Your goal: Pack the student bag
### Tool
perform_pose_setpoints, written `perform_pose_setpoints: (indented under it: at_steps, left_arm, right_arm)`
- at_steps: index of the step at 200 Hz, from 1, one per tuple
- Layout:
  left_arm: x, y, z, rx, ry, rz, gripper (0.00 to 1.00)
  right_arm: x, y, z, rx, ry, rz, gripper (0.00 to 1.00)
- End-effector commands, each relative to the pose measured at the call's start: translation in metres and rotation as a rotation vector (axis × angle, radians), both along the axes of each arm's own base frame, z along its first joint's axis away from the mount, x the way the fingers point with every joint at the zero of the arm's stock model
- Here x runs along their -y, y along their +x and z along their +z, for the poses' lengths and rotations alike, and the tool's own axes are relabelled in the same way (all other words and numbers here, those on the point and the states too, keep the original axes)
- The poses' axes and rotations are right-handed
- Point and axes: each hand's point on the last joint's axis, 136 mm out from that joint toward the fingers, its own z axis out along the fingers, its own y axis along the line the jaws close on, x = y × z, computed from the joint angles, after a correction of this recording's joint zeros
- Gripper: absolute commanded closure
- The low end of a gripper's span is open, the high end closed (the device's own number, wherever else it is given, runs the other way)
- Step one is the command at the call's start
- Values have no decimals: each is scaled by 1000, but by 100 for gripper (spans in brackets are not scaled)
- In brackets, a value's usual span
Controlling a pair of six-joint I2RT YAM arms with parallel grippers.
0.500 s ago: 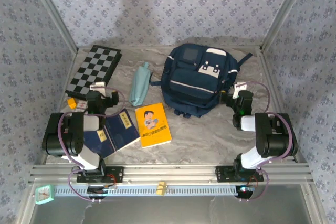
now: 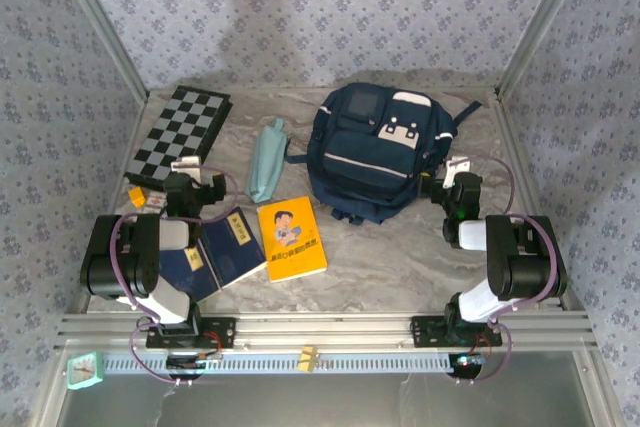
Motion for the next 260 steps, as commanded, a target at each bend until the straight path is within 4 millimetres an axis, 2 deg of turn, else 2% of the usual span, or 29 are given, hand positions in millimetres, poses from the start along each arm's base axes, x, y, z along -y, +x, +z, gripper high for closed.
perform_pose_setpoints:
  at_steps: [1,78,112,138,160,191,207,232,247,260]
  left_arm:
    - [-3,4,10,29,-2,11,0]
    - [-2,4,10,31,-2,9,0]
    - [3,6,14,11,-5,-24,0]
    - [12,12,33,-44,-10,-83,0]
    - [14,8,48,-28,-19,-88,0]
    - [17,-6,78,20,-75,-86,0]
    - [21,-14,98,68,-121,-87,0]
    - [17,-29,128,135,-252,-28,0]
    - [-1,-43,136,138,-361,127,0]
    - [-18,-57,140,163,-410,247,0]
  right_arm:
    - [-1,4,6,22,-10,12,0]
    - [-1,3,6,23,-9,12,0]
    - [0,0,17,46,-9,3,0]
    - [-2,-5,34,56,-11,13,0]
    - [4,-9,55,61,2,-23,0]
    - [6,-23,102,167,64,-40,0]
    - [19,-31,119,160,165,-155,0]
    - [27,-43,118,63,266,-229,0]
    - [30,-51,105,-4,370,-288,0]
    - [37,-53,104,-28,425,-313,0]
